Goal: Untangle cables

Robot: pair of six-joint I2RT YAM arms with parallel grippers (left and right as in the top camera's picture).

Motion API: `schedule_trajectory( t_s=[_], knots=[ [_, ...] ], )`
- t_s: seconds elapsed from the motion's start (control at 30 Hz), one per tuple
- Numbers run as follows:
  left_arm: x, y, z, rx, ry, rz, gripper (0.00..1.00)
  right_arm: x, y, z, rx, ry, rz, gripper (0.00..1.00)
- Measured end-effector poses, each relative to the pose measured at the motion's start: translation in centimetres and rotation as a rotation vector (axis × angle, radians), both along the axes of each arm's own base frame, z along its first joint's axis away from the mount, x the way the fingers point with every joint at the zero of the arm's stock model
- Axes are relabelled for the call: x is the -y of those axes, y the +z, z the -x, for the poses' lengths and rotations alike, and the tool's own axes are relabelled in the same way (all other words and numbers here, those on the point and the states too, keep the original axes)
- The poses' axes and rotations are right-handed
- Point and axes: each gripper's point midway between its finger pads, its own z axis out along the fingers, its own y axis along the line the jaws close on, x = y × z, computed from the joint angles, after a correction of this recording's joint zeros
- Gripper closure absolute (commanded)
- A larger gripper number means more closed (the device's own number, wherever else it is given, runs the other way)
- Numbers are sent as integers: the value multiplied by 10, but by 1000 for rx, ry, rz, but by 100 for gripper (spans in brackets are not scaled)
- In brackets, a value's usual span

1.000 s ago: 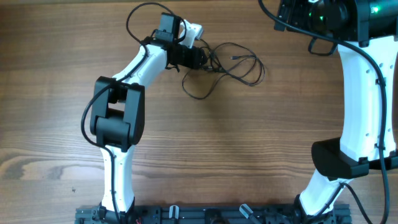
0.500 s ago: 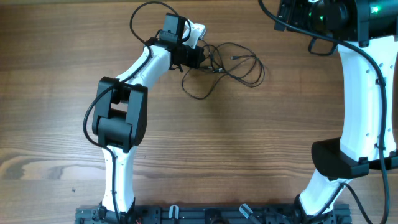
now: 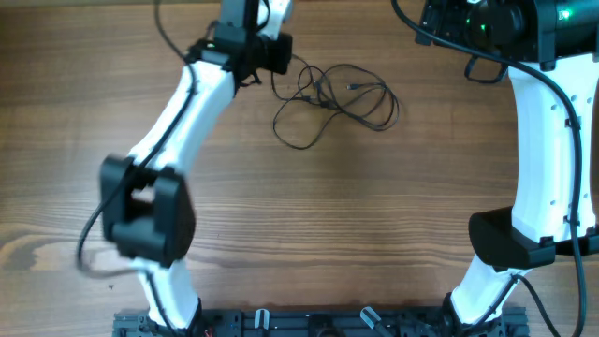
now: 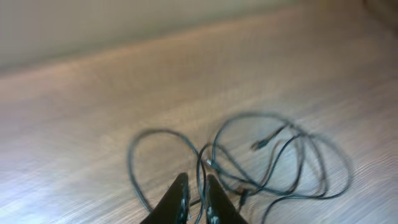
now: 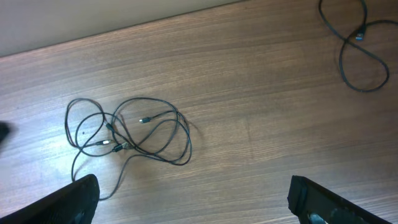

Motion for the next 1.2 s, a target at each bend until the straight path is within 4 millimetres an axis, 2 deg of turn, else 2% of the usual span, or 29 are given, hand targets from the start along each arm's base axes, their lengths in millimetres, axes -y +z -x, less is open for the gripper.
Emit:
schedule_trajectory(
  t_s=[0.07,0.13,0.2,0.27,0.3,0.4,0.6,0.73,0.87,1.2],
  knots=[
    [-7,39,8,65,18,2,87,0,-1,-1,-4,-1,0,0],
    [-12,67,16,113,31,1,85,-1,-7,-4,-16,-3,2,0],
    [-15,79,20,132,34,2,83,-2,-15,-9,-36,-7,3,0],
    [-18,82,23,130,40,-3,78,-3,-25,-14,-61,-10,7,0],
    [-18,81,24,124,40,-7,75,-3,-29,-16,-69,-11,8,0],
    [-20,73,23,105,44,-20,57,-4,-38,-20,-88,-14,11,0],
    [-20,69,22,99,41,-22,42,-4,-38,-20,-89,-15,10,0],
    [-16,64,22,85,25,-13,42,-4,-37,-22,-83,-17,8,0],
    [-10,48,20,48,1,-3,43,-4,-37,-22,-81,-16,8,0],
    [7,-31,19,-136,-74,13,46,-4,-37,-22,-81,-16,8,0]
  ],
)
